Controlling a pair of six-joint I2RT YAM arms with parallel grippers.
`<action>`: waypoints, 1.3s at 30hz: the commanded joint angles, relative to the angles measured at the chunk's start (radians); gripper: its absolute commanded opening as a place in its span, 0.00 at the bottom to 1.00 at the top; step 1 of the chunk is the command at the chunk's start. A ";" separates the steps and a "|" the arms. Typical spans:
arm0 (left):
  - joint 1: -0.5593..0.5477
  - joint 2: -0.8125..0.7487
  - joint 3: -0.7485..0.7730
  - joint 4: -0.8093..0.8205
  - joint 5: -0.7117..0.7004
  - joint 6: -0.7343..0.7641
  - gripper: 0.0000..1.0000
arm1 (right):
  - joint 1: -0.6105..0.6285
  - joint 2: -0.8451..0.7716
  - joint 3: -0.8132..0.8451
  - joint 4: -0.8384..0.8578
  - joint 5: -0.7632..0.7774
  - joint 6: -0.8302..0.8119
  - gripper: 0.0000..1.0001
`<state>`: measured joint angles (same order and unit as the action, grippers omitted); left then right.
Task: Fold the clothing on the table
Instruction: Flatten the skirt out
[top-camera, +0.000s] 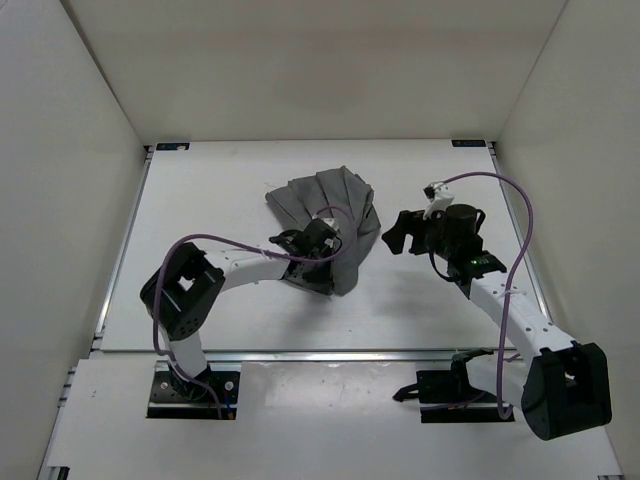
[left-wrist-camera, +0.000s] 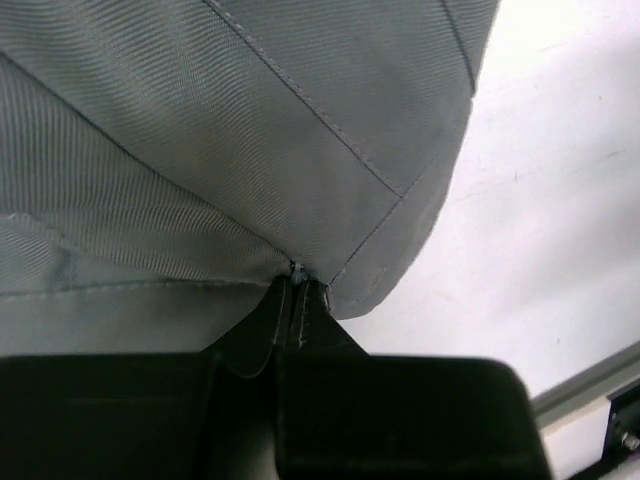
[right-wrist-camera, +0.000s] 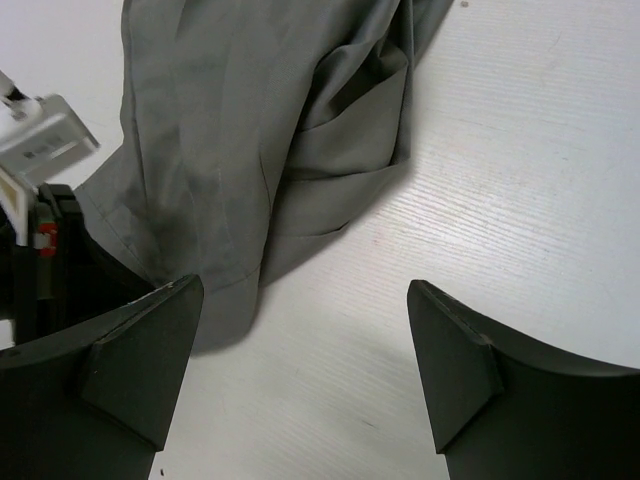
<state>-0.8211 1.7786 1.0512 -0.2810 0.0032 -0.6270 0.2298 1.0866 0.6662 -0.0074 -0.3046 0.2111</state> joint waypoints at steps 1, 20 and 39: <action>0.034 -0.111 0.076 -0.082 0.000 0.056 0.00 | -0.017 -0.024 -0.017 0.058 -0.022 0.011 0.80; 0.309 -0.430 0.436 -0.264 0.034 0.099 0.00 | 0.177 0.180 -0.214 0.510 -0.074 0.359 0.20; 0.588 -0.625 -0.095 -0.155 0.147 0.132 0.00 | 0.514 0.570 0.045 0.442 0.050 0.413 0.47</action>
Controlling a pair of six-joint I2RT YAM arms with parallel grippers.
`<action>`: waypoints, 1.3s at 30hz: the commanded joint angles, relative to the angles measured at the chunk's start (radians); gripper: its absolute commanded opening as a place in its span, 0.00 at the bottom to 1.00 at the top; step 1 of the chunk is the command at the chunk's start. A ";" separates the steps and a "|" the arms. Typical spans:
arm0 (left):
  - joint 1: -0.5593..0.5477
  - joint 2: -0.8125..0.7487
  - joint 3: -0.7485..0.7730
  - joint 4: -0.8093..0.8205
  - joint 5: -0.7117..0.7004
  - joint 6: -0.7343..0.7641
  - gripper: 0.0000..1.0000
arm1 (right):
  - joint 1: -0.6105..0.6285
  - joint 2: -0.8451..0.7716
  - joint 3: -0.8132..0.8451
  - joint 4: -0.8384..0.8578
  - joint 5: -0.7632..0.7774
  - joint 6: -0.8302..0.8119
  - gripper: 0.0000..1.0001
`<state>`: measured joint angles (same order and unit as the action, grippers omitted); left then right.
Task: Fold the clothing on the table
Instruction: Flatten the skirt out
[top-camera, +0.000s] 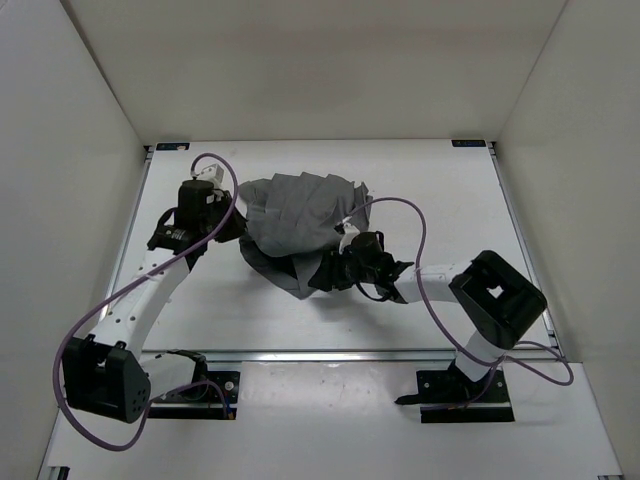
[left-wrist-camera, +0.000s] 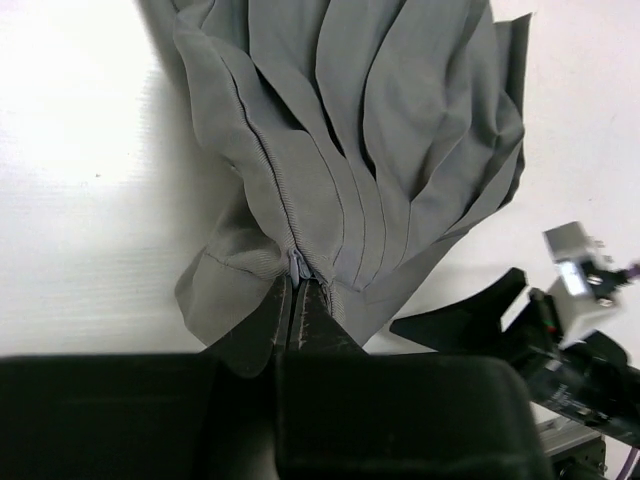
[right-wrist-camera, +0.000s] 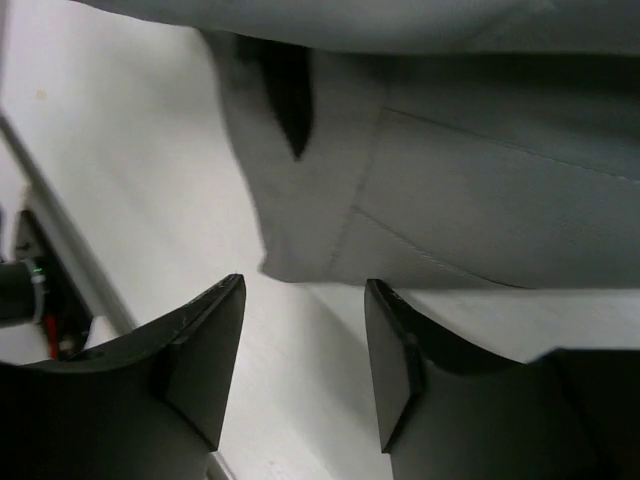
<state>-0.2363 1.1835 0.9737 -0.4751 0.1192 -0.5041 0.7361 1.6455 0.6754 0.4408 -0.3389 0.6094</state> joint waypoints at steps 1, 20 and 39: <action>0.000 -0.033 -0.023 0.055 0.036 0.006 0.00 | 0.017 0.020 0.061 -0.048 0.092 0.007 0.49; 0.012 -0.055 -0.075 0.096 0.051 -0.014 0.00 | 0.152 0.030 0.049 -0.154 0.174 0.155 0.47; 0.040 -0.107 -0.133 0.136 0.066 -0.025 0.00 | 0.074 0.209 -0.089 0.278 0.147 0.572 0.22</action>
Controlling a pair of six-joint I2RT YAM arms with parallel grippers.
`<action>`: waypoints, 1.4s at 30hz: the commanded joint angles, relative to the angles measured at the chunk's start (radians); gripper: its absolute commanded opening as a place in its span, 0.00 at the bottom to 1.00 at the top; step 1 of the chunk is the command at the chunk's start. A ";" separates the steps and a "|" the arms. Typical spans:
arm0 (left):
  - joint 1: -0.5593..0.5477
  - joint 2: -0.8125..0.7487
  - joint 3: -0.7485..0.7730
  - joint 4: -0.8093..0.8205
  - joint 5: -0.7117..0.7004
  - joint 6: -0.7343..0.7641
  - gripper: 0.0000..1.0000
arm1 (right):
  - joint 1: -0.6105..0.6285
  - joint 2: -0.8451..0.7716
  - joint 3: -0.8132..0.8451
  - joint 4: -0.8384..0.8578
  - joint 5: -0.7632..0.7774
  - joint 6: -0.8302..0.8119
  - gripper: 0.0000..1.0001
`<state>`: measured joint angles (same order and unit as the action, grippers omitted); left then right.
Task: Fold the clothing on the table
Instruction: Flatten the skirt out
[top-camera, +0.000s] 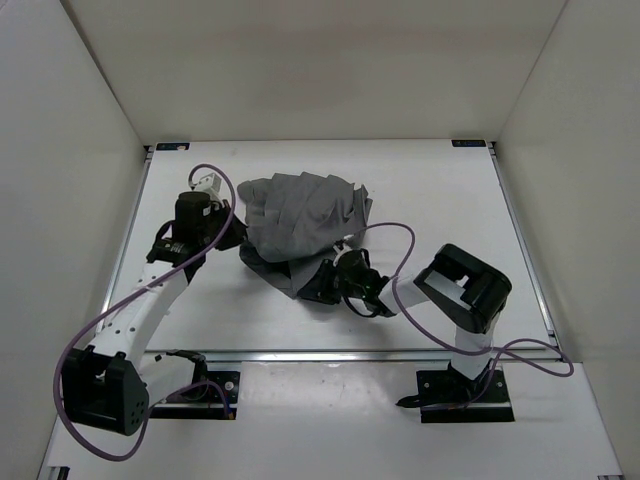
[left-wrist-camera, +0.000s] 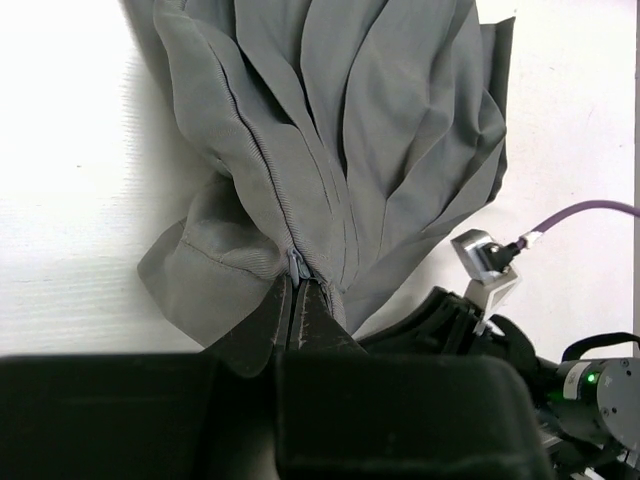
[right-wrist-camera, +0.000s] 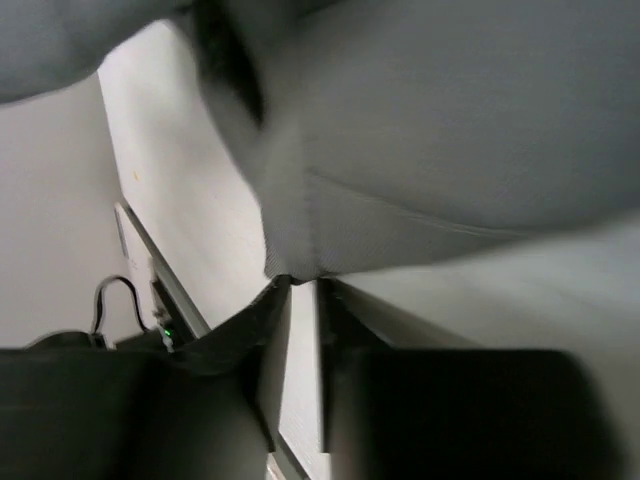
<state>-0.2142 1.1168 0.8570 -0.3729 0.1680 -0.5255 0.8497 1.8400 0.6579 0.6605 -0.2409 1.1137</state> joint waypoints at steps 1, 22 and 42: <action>0.009 -0.043 -0.022 0.032 0.016 -0.011 0.00 | -0.049 0.007 -0.076 0.088 0.045 0.064 0.12; -0.062 -0.428 -0.455 0.223 -0.010 -0.212 0.00 | -0.626 -0.483 -0.069 -0.572 -0.218 -0.580 0.00; -0.051 -0.558 -0.576 0.204 -0.012 -0.241 0.00 | -0.431 -0.032 0.109 -0.323 -0.254 -0.384 0.50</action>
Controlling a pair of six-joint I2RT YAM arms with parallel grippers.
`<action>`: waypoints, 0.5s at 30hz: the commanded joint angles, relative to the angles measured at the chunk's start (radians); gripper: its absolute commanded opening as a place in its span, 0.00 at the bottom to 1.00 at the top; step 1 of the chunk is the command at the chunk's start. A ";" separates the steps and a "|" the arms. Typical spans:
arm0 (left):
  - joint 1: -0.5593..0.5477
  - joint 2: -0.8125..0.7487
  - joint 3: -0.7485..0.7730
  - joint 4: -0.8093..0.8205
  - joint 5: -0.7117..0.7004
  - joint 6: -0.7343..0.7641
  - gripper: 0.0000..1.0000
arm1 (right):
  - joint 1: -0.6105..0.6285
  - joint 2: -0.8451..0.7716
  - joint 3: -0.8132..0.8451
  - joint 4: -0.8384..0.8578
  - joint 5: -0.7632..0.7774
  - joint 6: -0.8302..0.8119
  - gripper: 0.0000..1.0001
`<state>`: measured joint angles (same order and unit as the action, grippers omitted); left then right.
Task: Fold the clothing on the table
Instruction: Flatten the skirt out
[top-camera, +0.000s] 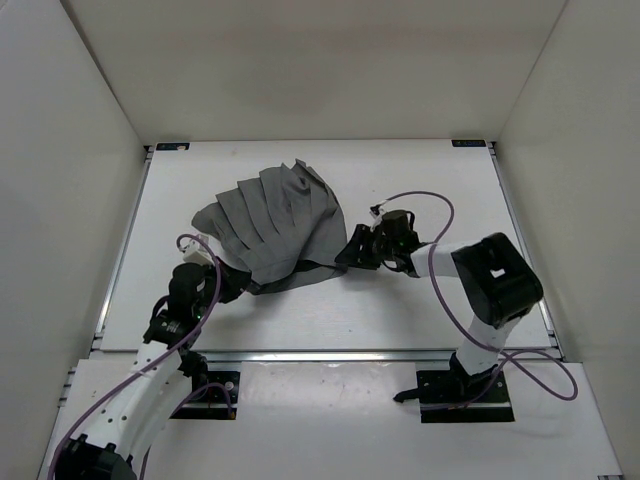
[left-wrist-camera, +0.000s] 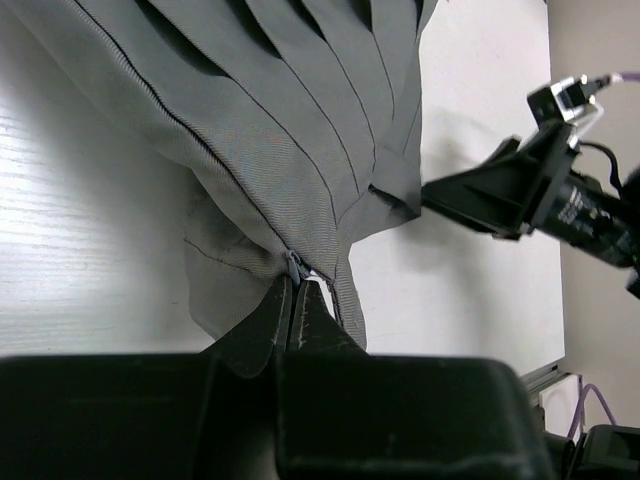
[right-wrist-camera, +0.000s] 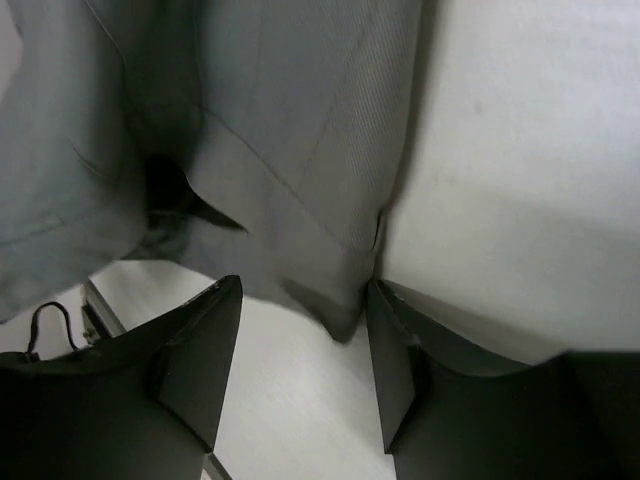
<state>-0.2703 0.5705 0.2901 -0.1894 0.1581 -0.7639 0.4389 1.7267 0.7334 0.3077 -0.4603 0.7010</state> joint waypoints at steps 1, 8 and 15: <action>0.006 -0.009 -0.002 0.021 0.001 0.000 0.00 | -0.026 0.112 0.047 0.050 -0.096 0.044 0.31; 0.086 0.185 0.206 0.091 -0.008 0.161 0.00 | -0.164 0.044 0.204 -0.093 -0.152 -0.139 0.00; 0.086 0.218 0.255 0.129 -0.019 0.143 0.00 | -0.235 -0.275 0.175 -0.256 -0.080 -0.269 0.00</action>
<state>-0.1993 0.8356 0.6083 -0.0952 0.1410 -0.6277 0.2089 1.5841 0.9565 0.1024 -0.5579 0.5072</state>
